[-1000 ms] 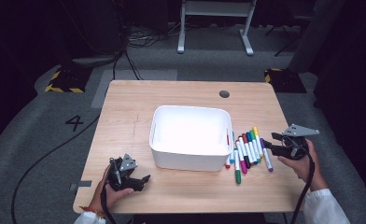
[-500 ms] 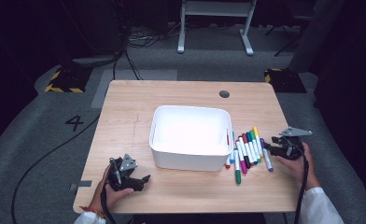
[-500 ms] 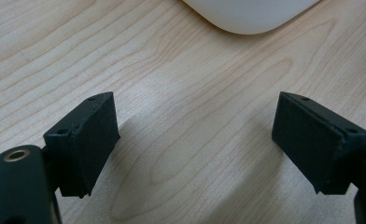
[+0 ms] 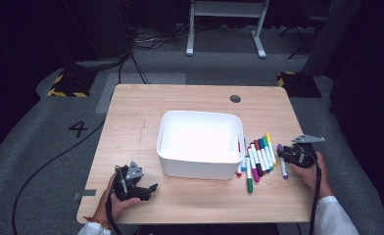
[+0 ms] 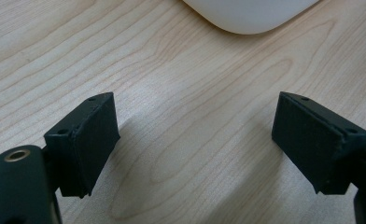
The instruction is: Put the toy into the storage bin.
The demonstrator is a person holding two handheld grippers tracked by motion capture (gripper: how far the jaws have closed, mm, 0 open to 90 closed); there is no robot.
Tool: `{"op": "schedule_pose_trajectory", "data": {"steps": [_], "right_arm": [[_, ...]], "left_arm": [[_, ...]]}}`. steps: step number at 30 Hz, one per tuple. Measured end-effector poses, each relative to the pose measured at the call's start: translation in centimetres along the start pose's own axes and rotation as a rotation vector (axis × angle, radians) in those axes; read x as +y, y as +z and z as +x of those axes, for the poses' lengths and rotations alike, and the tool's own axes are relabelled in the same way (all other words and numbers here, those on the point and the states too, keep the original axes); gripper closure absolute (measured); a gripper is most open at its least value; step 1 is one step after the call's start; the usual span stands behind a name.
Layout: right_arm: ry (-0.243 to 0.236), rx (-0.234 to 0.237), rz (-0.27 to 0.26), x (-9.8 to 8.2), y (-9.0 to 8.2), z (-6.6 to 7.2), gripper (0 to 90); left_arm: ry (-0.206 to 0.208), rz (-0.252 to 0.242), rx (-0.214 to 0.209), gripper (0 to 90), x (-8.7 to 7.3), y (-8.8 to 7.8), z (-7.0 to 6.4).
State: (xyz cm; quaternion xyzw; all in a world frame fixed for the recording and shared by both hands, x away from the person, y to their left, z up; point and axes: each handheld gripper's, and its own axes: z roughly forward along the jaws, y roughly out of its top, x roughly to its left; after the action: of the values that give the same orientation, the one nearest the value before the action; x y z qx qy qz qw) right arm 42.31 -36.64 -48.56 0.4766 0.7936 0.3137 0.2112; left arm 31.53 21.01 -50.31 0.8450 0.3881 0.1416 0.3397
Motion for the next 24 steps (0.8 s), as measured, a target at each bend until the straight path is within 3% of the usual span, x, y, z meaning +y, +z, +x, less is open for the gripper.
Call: {"op": "schedule_pose_trajectory", "data": {"steps": [4,11,15,17,24], "right_arm": [[0.017,-0.009,0.010,-0.2,0.3,-0.2,73.3],[0.024,-0.002,-0.014,-0.5,0.4,-0.4,74.5],[0.039,0.003,-0.062,-0.4,-0.2,-0.6,74.6],[0.059,0.018,-0.112,-0.2,-1.1,-0.8,74.7],[0.033,0.054,-0.213,0.8,-3.5,-0.4,74.7]], "left_arm": [[-0.001,0.001,0.000,14.8,0.0,0.0,0.0],[0.002,0.003,0.000,14.8,0.0,0.0,0.0],[0.002,0.003,-0.002,14.8,0.0,0.0,0.0],[0.000,0.002,0.001,14.8,0.0,0.0,0.0],[0.002,0.003,-0.005,14.8,0.0,0.0,0.0]]}}
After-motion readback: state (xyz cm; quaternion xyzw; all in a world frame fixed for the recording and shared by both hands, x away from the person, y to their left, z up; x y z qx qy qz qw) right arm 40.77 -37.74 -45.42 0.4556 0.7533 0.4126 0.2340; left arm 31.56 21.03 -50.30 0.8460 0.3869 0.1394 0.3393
